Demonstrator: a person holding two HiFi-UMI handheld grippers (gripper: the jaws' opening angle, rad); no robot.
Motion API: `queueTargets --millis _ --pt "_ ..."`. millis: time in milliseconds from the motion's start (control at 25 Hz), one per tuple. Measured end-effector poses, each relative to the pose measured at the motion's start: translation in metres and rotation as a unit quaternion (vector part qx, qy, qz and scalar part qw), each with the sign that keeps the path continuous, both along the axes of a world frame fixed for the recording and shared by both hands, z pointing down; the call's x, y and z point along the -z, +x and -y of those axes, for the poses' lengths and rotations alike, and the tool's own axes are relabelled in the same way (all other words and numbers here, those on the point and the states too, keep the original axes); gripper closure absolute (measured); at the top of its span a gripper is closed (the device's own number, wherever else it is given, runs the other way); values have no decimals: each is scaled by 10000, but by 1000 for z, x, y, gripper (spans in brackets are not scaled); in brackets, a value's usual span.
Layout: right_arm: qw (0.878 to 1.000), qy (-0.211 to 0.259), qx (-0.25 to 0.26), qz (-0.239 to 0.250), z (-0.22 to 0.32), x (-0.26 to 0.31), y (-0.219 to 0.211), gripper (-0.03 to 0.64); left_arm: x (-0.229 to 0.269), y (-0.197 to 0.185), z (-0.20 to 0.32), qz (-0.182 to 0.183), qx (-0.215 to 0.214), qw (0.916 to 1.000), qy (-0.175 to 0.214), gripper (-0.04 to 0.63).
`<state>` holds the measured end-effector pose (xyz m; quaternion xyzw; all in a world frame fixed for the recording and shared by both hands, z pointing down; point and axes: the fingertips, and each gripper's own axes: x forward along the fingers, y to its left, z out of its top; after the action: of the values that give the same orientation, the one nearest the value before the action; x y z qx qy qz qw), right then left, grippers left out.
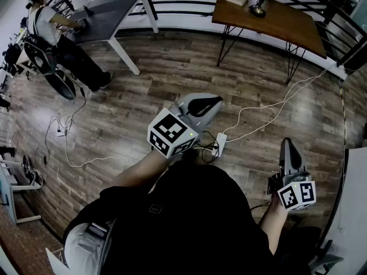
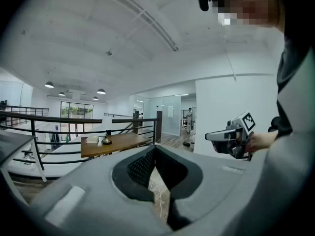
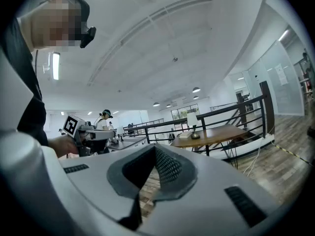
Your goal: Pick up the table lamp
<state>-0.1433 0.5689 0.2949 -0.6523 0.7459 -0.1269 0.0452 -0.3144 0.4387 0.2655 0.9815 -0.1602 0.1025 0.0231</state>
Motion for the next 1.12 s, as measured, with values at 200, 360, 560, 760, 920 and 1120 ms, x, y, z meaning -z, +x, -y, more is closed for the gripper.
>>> queueTargets --millis 200,360,560,760,920,1120 --pt "10000 25 35 -13 -12 -6 16 607 -3 20 -10 -17 -7 10000 24 588" --pt "9998 -75 189 -32 -12 -14 17 607 -7 26 -18 22 -36 10000 15 588" --pt "9992 33 404 -44 4 -14 3 607 -15 21 -16 -14 -41 10000 26 588" --pt "9995 66 285 -108 55 -8 -17 607 -18 -3 23 -98 -19 9999 15 588" --pt "9995 131 278 -82 103 1 -47 607 -18 -28 61 -4 -33 9998 202 588" --pt "9998 122 117 83 148 1 -78 607 -16 -56 106 -63 -121 9998 174 588"
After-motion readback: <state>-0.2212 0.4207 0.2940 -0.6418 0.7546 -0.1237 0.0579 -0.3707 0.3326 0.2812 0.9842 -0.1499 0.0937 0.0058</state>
